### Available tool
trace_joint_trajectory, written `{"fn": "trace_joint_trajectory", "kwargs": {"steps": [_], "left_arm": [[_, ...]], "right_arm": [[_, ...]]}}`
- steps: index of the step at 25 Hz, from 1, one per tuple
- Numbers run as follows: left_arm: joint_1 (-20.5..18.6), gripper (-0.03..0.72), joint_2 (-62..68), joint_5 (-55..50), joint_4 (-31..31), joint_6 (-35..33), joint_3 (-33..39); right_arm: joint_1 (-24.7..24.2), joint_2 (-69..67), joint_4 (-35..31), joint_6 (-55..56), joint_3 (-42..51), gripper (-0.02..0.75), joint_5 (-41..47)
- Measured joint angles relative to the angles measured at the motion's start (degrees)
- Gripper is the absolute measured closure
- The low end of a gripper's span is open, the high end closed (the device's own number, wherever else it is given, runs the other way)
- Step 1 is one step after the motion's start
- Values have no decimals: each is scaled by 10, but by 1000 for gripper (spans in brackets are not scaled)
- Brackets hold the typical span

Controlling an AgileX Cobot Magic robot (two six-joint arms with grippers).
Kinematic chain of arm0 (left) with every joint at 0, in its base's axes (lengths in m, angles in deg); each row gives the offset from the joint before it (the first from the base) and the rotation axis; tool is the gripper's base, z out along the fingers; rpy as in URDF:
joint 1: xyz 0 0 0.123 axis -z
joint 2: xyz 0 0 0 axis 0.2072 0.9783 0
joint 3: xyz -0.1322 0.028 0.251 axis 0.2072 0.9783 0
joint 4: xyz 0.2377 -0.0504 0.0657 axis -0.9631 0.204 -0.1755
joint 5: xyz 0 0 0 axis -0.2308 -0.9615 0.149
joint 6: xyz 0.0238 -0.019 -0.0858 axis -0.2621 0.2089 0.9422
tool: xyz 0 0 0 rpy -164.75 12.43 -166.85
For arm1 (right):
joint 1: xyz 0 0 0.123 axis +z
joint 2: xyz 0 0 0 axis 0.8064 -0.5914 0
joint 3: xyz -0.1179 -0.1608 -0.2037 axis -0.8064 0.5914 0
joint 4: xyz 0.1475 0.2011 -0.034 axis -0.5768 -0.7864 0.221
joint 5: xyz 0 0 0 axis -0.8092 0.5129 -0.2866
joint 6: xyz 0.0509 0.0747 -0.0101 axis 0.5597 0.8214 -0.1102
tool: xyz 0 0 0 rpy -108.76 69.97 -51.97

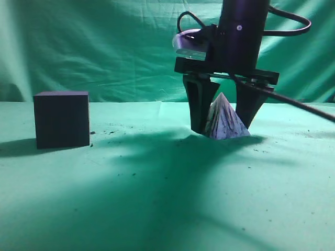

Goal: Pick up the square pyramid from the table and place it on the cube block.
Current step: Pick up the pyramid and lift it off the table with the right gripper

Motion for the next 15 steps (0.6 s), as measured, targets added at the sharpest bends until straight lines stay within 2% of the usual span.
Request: {"fn": "trace_joint_trajectory", "kwargs": {"steps": [8, 10, 11, 12, 15], "left_arm": [[0, 688, 0, 0, 7, 0, 0], [0, 688, 0, 0, 8, 0, 0], [0, 688, 0, 0, 8, 0, 0], [0, 688, 0, 0, 8, 0, 0], [0, 688, 0, 0, 8, 0, 0]], "right_arm": [[0, -10, 19, 43, -9, 174, 0], [2, -12, 42, 70, -11, 174, 4], [3, -15, 58, 82, -11, 224, 8], [4, -17, 69, 95, -14, 236, 13], [9, -25, 95, 124, -18, 228, 21]]}}
